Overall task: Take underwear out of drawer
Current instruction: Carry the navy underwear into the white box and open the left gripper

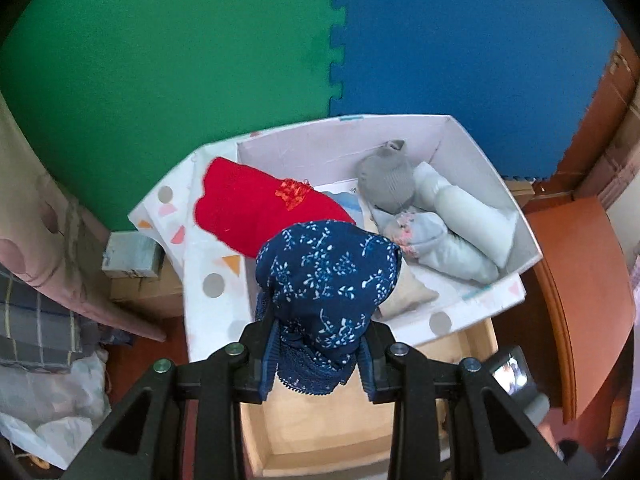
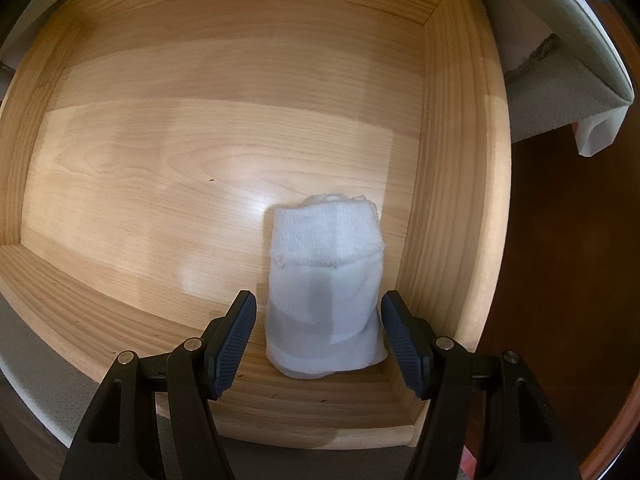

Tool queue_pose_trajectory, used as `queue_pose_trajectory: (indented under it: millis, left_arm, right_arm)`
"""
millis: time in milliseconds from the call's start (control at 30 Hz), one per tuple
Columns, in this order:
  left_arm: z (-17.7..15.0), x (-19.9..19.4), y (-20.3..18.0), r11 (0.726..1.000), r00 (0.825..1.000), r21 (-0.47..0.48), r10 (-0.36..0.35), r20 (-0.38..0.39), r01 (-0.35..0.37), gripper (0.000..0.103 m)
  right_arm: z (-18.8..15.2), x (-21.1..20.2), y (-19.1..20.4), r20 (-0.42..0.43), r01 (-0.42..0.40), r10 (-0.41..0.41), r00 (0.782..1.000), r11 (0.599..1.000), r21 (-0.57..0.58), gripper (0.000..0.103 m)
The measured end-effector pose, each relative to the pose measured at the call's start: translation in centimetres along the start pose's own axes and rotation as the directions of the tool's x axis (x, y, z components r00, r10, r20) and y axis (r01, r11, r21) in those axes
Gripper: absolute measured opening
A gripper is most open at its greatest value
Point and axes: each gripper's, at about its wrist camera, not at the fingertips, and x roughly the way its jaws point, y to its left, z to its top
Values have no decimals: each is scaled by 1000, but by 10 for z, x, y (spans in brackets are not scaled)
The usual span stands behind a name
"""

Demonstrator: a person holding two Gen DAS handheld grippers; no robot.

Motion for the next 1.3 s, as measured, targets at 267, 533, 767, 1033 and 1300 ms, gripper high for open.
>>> queue_pose_trajectory:
  millis: [267, 533, 767, 1033, 1300]
  left_arm:
    - [15, 44, 0, 1000, 1000, -26, -4, -12, 4, 33]
    - [17, 73, 11, 998, 999, -64, 20, -36, -22, 33]
    - [10, 73, 13, 997, 996, -70, 24, -86, -30, 46]
    - [1, 49, 14, 998, 997, -48, 26, -78, -30, 52]
    - [-17, 4, 7, 1000, 1000, 13, 17, -13, -17, 56]
  right_arm:
    - [2, -3, -9, 5, -10, 10, 1000, 1000, 6, 62]
    - [-2, -1, -12, 5, -8, 8, 1000, 1000, 8, 62]
    - [0, -1, -9, -2, -6, 6, 1000, 1000, -1, 63]
    - [6, -2, -11, -6, -4, 4, 1000, 1000, 4, 63]
    - [10, 3, 1, -37, 50, -50, 998, 999, -20, 63]
